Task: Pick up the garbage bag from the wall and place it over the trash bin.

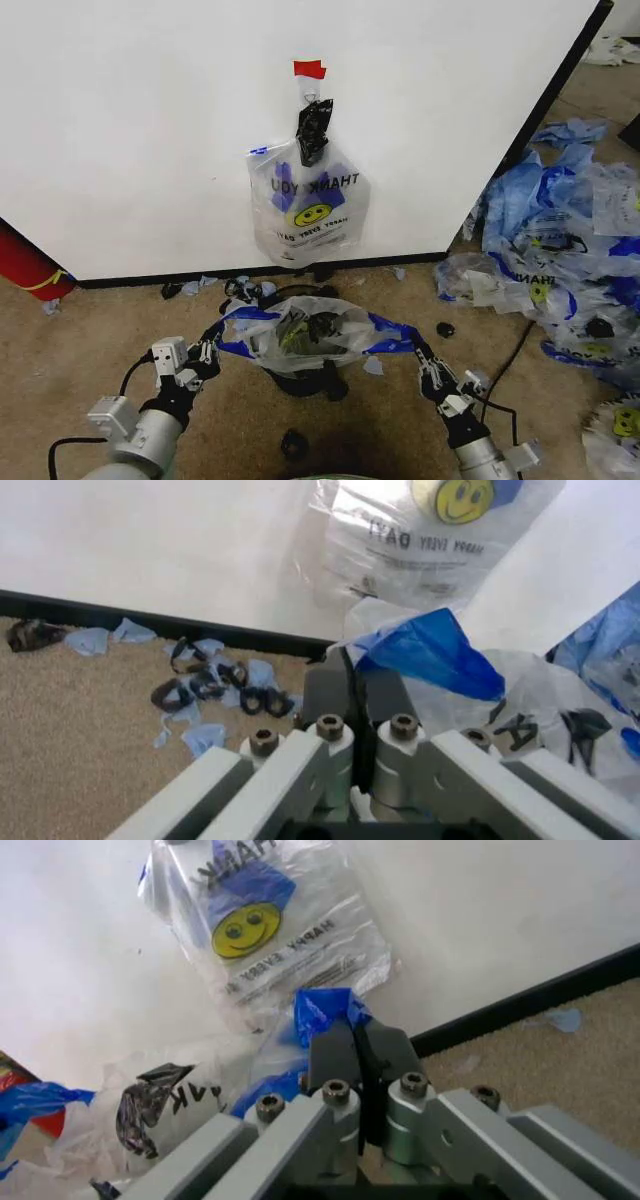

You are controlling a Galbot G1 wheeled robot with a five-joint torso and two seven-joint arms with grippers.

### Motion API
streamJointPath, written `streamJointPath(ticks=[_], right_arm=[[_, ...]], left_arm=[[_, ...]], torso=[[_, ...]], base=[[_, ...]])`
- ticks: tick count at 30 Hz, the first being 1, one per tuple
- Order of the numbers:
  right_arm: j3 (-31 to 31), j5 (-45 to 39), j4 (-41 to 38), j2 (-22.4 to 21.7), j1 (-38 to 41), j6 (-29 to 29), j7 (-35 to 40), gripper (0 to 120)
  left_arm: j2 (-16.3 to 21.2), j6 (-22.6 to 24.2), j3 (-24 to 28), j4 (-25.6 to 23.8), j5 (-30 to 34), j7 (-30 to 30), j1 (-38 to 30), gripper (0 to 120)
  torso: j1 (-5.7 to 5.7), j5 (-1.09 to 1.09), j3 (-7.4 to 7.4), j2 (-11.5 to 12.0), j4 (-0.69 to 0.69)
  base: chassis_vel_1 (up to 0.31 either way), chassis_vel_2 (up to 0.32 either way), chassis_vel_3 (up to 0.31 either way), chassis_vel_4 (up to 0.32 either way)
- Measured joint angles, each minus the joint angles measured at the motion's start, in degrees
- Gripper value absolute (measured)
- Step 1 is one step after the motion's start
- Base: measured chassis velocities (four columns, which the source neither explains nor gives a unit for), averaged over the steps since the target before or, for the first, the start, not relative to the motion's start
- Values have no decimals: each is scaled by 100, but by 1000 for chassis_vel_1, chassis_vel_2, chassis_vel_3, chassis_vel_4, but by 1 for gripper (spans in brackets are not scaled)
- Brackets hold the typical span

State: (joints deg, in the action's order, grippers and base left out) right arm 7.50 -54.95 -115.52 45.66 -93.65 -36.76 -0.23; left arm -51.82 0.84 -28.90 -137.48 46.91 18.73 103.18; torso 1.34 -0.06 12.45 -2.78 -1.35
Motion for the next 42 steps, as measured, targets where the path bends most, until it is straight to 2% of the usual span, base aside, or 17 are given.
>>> streamJointPath(ticks=[15,42], right_arm=[[100,88,-1,-54,-513,-107,-153,0],[-192,389,474,-113,-572,-188,-150,0]], left_arm=[[81,34,-76,-172,-50,53,341,0],[172,44,167,209,-242,137,462,0]], torso=[[0,0,0,0,0],[0,0,0,0,0]], base=[[0,0,0,0],[0,0,0,0]])
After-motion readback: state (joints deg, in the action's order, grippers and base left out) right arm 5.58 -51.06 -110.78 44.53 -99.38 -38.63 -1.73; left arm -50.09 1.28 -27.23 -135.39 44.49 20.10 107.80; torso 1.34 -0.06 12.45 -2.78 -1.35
